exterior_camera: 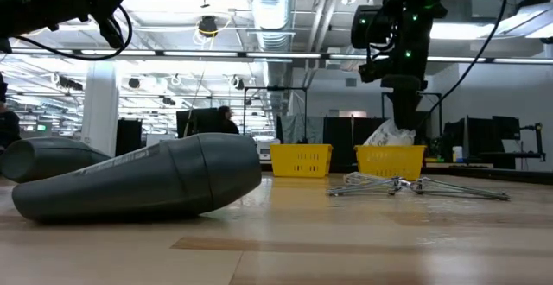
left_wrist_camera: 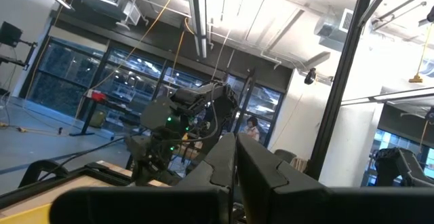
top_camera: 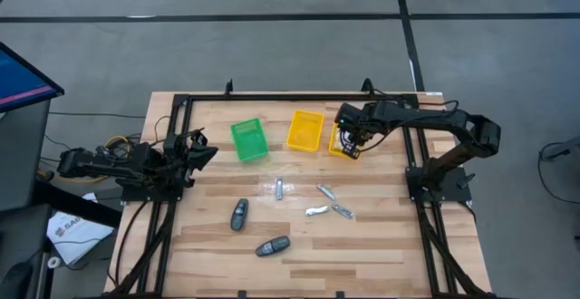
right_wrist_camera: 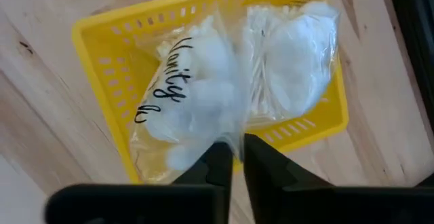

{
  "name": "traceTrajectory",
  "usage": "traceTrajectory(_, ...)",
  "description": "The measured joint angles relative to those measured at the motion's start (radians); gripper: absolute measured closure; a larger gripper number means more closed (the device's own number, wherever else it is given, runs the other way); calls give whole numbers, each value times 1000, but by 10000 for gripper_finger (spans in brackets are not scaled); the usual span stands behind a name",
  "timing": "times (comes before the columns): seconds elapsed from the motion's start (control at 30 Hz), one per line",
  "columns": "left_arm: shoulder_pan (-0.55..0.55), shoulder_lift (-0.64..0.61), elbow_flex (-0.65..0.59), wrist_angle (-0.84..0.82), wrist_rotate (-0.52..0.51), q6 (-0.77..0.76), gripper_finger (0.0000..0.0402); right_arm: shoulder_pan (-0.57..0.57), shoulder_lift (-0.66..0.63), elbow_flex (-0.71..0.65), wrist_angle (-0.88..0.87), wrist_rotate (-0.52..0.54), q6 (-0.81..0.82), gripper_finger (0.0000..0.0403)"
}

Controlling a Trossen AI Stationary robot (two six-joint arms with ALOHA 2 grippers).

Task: Pick & Place Travel size toiletries
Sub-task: Put the white cotton pack into the right yellow bin, then put the silver nail cutter into the left yellow bin

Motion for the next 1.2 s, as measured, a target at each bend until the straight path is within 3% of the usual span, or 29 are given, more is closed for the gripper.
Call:
traceTrajectory(0.33,0,0,0,7,-1,-3,394,0,0,98,-86,-32,11,184)
traceTrajectory(0.47,0,0,0,8,-56,-58,386,6,-1,238,-174,-32,11,146)
traceTrajectory(0.63,0,49,44,0,-37,-95,353,64,-64,448,-252,-48,8,154)
traceTrajectory(0.8,0,196,149,-30,-24,-115,327,178,-205,570,-172,-50,70,178)
traceTrajectory(1.2,0,722,604,-531,113,-26,323,551,-600,464,37,6,191,271)
